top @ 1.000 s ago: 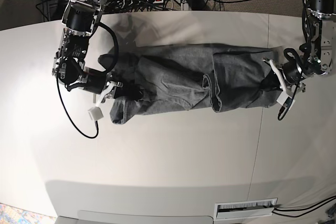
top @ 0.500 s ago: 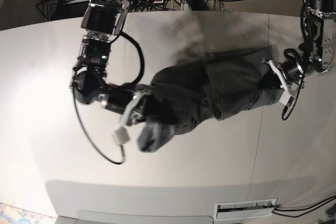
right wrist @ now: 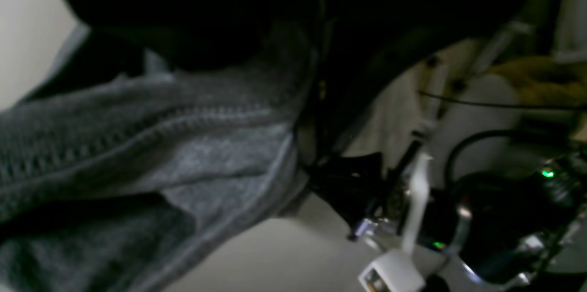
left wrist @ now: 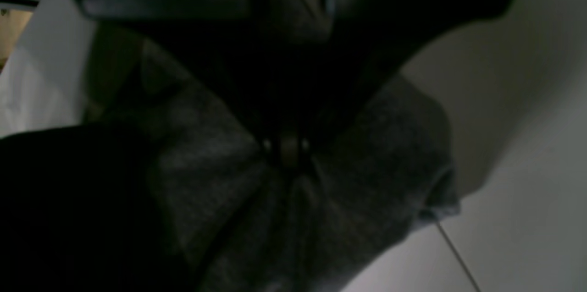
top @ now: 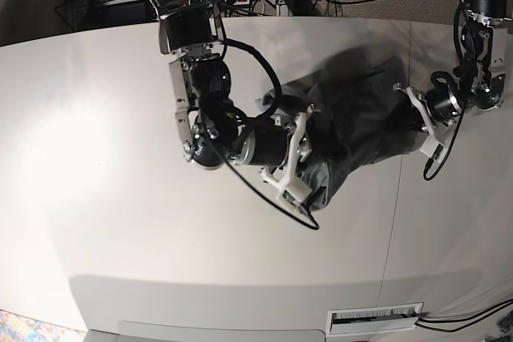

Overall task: Fold the T-shirt properly
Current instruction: 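Lift the strip end with the right gripper and fold it over toward the left gripper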

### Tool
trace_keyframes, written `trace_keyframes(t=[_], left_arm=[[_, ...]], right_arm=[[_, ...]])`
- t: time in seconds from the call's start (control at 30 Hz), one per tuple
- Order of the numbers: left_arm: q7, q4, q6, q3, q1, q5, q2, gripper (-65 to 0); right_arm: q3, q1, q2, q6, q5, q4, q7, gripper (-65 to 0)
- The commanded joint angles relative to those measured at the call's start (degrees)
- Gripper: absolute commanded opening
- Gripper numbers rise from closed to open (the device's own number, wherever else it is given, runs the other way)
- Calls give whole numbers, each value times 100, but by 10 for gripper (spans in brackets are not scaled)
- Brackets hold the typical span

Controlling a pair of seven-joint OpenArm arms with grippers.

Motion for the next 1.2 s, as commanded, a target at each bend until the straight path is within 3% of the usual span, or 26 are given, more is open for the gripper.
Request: trace_keyframes(t=[0.0, 0.33, 0.6, 1.17], left_arm=[[278, 24, -15, 13, 4, 149, -76, -650], [542, 24, -192, 13, 4, -452, 107, -650], [516, 24, -190, 13, -13, -468, 369, -650], [520, 424, -190, 13, -11, -568, 372, -650]], right_arm=[[-52, 142, -48, 30, 107, 105, 273, -650], [-295, 223, -50, 30, -4, 103, 793, -650], [-295, 216, -48, 30, -13, 103, 807, -650], [-361, 61, -48, 30, -216, 103, 997, -650]])
